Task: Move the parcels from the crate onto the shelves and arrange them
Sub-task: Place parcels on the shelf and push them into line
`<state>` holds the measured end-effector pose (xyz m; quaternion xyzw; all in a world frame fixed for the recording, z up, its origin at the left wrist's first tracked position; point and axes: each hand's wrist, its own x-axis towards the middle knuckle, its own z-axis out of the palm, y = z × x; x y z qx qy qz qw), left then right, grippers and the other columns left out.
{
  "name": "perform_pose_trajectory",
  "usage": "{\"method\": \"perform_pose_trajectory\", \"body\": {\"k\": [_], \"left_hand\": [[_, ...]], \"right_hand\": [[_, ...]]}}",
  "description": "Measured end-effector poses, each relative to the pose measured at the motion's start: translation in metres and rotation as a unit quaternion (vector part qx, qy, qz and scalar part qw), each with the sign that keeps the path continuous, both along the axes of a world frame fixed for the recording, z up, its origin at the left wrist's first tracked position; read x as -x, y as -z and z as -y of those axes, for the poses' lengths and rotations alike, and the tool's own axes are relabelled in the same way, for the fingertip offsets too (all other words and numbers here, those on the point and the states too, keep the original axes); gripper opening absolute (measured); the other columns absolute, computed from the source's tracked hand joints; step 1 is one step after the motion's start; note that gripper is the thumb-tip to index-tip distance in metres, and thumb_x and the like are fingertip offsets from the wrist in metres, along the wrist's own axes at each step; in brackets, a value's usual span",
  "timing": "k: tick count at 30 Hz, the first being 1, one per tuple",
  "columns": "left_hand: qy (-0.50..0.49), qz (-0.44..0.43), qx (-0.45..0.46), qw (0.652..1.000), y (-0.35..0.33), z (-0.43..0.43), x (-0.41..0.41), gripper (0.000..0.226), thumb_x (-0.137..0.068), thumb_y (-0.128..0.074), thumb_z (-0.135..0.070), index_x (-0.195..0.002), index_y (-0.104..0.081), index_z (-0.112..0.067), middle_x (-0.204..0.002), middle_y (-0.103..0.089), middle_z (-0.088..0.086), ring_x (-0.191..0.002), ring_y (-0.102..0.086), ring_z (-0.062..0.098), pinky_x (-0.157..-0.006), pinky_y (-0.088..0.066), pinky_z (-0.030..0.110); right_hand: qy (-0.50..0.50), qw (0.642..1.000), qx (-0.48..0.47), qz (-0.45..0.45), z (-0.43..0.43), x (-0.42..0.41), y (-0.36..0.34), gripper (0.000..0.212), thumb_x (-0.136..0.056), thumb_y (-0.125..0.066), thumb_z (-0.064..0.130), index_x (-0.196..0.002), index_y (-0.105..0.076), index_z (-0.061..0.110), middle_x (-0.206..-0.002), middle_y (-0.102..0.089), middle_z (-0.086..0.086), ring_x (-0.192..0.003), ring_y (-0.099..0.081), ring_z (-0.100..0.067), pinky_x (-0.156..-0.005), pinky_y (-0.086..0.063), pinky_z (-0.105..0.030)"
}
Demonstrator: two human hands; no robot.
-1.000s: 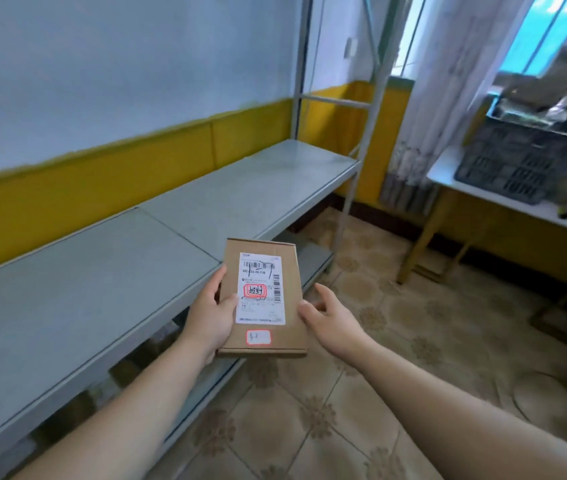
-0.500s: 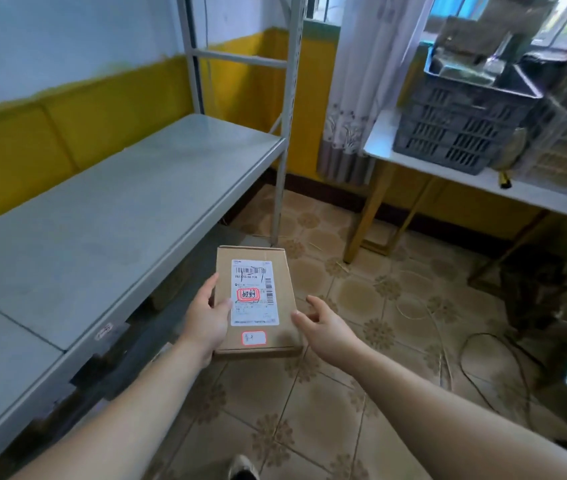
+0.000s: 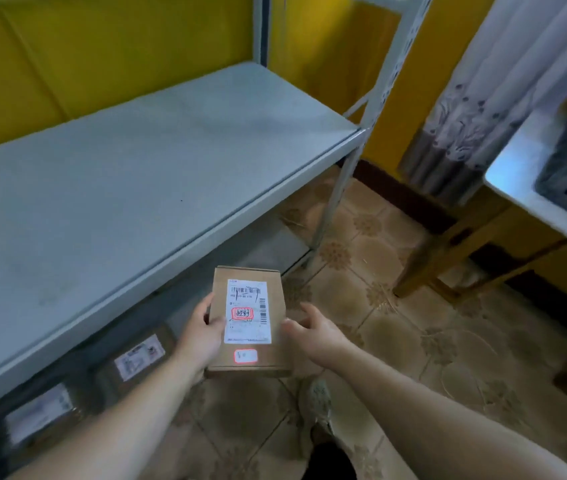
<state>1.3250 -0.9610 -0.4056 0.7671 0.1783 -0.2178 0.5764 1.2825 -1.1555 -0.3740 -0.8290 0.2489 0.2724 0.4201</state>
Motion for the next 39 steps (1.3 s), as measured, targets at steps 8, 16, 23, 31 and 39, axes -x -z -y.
{"method": "perform_pose_trajectory", "body": {"k": [8,16,23,31,39], "left_hand": [[-0.141,-0.037,-0.076,0.986,0.140,0.031,-0.065,0.047,-0.100,-0.049,-0.015,-0.143,-0.042,-0.031,-0.126,-0.064,0.000,-0.090,-0.066,0.012,-0.065,-0.052,0.024],[-0.144,-0.024,-0.130,0.981,0.321,-0.009,-0.135,0.050,-0.097,-0.056,-0.026,-0.142,-0.040,-0.042,-0.111,-0.070,-0.004,-0.087,-0.071,0.015,-0.079,-0.058,0.039],[-0.126,0.024,-0.086,0.988,0.430,-0.038,-0.174,0.056,-0.096,-0.053,-0.009,-0.145,-0.036,-0.030,-0.122,-0.064,0.004,-0.081,-0.068,0.014,-0.060,-0.052,0.024],[-0.032,0.072,-0.250,0.965,0.467,-0.060,-0.205,0.056,-0.095,-0.056,-0.012,-0.146,-0.038,-0.024,-0.140,-0.050,0.001,-0.115,-0.057,0.023,-0.090,-0.047,0.030],[0.154,0.014,-0.481,0.863,0.489,0.008,-0.166,0.107,-0.065,-0.046,-0.088,-0.151,-0.003,-0.041,-0.162,0.005,-0.003,-0.148,0.010,0.029,-0.114,-0.005,0.061]], "right_hand": [[-0.132,0.990,-0.057,-0.009,0.032,-0.118,0.146,0.059,-0.102,-0.050,0.042,-0.152,-0.032,0.017,-0.142,-0.055,-0.004,-0.108,-0.057,-0.014,-0.069,-0.042,-0.013],[-0.212,0.973,-0.081,0.034,-0.001,-0.202,0.350,0.053,-0.101,-0.050,0.045,-0.143,-0.044,0.015,-0.124,-0.065,-0.007,-0.106,-0.061,-0.022,-0.090,-0.046,-0.030],[-0.344,0.929,0.052,0.128,0.000,-0.273,0.489,0.066,-0.100,-0.045,0.052,-0.155,-0.030,0.017,-0.157,-0.036,-0.009,-0.143,-0.035,-0.027,-0.117,-0.029,-0.037],[-0.453,0.818,0.247,0.255,0.002,-0.295,0.562,0.077,-0.093,-0.016,0.066,-0.159,-0.015,0.026,-0.167,-0.003,-0.006,-0.153,-0.001,-0.025,-0.123,-0.001,-0.042],[-0.432,0.827,0.269,0.240,0.005,-0.297,0.565,0.070,-0.098,-0.022,0.066,-0.159,-0.007,0.034,-0.167,0.005,-0.001,-0.153,0.009,-0.024,-0.122,0.006,-0.046]]}}
